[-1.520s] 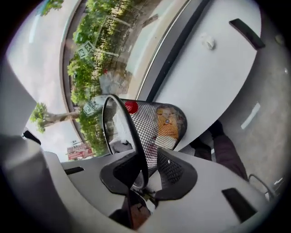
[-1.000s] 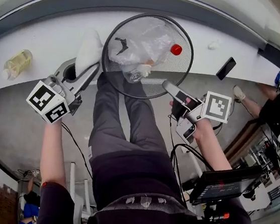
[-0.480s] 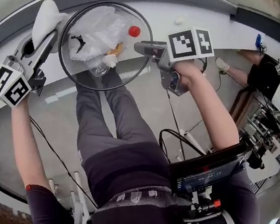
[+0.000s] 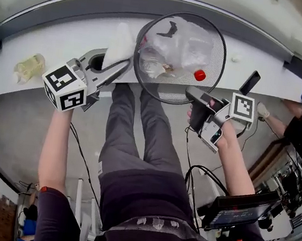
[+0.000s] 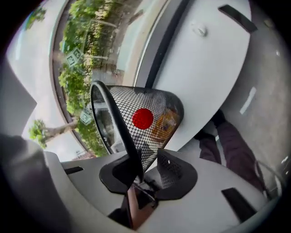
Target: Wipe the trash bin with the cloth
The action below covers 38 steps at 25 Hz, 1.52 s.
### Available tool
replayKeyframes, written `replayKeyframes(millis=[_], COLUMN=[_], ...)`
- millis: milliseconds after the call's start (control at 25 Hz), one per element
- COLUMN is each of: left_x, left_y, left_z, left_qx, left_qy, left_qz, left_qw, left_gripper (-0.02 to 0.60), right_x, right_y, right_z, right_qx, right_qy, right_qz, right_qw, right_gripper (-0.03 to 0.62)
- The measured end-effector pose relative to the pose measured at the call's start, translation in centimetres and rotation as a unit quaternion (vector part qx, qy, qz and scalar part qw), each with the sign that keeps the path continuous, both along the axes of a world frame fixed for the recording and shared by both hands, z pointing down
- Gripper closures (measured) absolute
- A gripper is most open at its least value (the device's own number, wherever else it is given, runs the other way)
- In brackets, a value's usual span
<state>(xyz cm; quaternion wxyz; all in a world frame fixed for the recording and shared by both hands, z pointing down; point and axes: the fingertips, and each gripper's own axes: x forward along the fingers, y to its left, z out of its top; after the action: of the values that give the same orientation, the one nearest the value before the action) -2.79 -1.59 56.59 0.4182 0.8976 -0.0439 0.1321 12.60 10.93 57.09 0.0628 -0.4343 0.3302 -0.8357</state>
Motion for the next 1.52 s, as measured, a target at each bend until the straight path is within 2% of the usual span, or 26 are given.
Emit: replayKeyframes(millis=[120, 200, 280, 360, 520, 640, 720, 760, 840, 920, 1000, 1120, 1240, 1360, 1520], left_x=[-0.4, -0.5, -0.5, -0.7, -0.8, 0.6, 1.9, 2.5, 3.6, 4.5, 4.8, 3.6, 1.9, 0.9, -1.0], left_y=[2.9, 4.8, 5.5, 4.7, -0.3, -4.3, -6.2, -6.9, -7.5, -7.2, -6.6, -5.6, -3.8, -2.1, 0.6], left_z=[-0.3, -0.1, 0.3, 0.4, -0.6, -1.6, -2.1, -2.2, -2.3, -2.3, -2.3, -1.8, -1.7, -1.6, -1.4], left_qx=[-0.008, -0.003, 0.012, 0.026, 0.058, 0.090, 0.104, 0.108, 0.106, 0.100, 0.097, 0.099, 0.094, 0.076, 0.046], left_qy=[0.001, -0.010, -0.024, -0.032, -0.027, -0.021, -0.019, -0.019, -0.018, -0.014, -0.013, -0.024, -0.031, -0.034, -0.032], left_qz=[0.031, 0.061, 0.072, 0.052, -0.028, -0.063, -0.067, -0.069, -0.072, -0.065, -0.048, -0.020, -0.003, -0.005, -0.032], left_qw=[0.9995, 0.9981, 0.9971, 0.9978, 0.9976, 0.9937, 0.9921, 0.9916, 0.9916, 0.9928, 0.9940, 0.9946, 0.9951, 0.9965, 0.9979], left_gripper=[0.500, 0.500, 0.500, 0.500, 0.500, 0.500, 0.500, 0.500, 0.500, 0.500, 0.500, 0.500, 0.500, 0.500, 0.500], right_x=[-2.7, -3.8, -4.3, -4.1, -1.1, 5.3, 8.6, 9.2, 8.8, 7.9, 7.2, 6.7, 5.4, 3.5, 0.1], right_y=[1.1, 1.4, 1.2, 0.9, 1.5, 1.8, 0.2, -1.1, -3.3, -3.9, -3.9, -3.9, -3.5, -2.4, -1.0], right_z=[-0.3, -0.4, -0.5, -0.9, -2.2, -2.6, -2.6, -2.2, -1.1, -0.4, -0.3, -0.2, -0.3, -0.4, -0.9], right_qx=[-0.006, -0.002, 0.010, 0.023, 0.039, 0.010, 0.017, 0.045, 0.105, 0.116, 0.102, 0.065, 0.059, 0.051, 0.044], right_qy=[-0.043, -0.048, -0.035, -0.012, 0.049, 0.180, 0.237, 0.241, 0.213, 0.183, 0.164, 0.151, 0.132, 0.088, 0.017], right_qz=[0.012, 0.003, -0.017, -0.037, -0.077, -0.113, -0.131, -0.162, -0.245, -0.282, -0.265, -0.197, -0.164, -0.127, -0.074], right_qw=[0.999, 0.999, 0.999, 0.999, 0.995, 0.977, 0.963, 0.956, 0.940, 0.935, 0.945, 0.966, 0.976, 0.987, 0.996], right_gripper=[0.488, 0.488, 0.487, 0.465, 0.402, 0.401, 0.401, 0.402, 0.402, 0.404, 0.474, 0.487, 0.486, 0.487, 0.486])
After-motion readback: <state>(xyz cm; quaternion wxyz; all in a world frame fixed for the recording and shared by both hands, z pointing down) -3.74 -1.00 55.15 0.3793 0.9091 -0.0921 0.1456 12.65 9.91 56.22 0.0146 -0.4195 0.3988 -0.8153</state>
